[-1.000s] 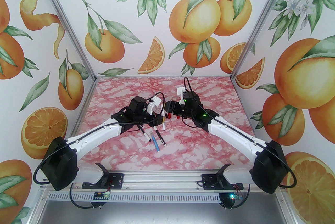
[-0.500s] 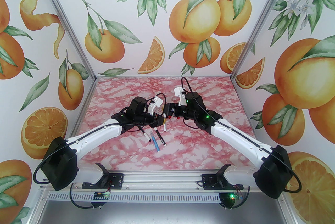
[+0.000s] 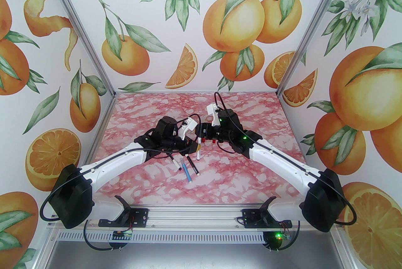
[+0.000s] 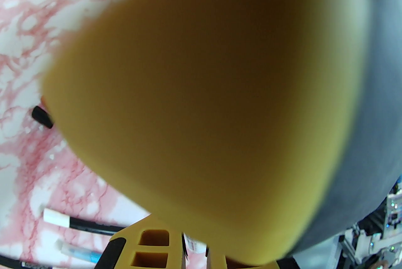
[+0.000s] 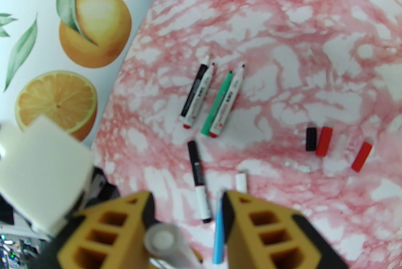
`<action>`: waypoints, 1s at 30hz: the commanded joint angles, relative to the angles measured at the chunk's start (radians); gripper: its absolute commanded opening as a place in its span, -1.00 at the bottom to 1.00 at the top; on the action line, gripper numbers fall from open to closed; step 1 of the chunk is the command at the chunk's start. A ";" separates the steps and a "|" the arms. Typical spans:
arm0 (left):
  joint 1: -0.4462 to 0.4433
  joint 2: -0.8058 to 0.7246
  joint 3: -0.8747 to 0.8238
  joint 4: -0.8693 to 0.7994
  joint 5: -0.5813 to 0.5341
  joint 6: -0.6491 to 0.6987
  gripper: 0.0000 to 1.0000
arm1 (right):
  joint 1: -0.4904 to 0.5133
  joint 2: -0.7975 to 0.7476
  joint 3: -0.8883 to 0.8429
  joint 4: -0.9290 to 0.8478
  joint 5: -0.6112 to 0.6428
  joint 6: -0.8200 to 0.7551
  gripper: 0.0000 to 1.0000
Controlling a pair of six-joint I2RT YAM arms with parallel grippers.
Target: Open the pen caps
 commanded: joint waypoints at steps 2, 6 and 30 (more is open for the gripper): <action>-0.006 -0.021 0.024 0.012 0.022 0.018 -0.75 | 0.003 0.026 0.037 -0.023 0.009 -0.004 -0.29; -0.006 -0.015 0.024 0.019 0.017 0.012 -0.75 | 0.003 0.033 0.035 -0.033 -0.020 -0.012 -0.36; -0.010 -0.018 0.004 0.050 -0.015 -0.020 -0.66 | 0.005 0.025 0.016 -0.053 -0.027 0.001 -0.75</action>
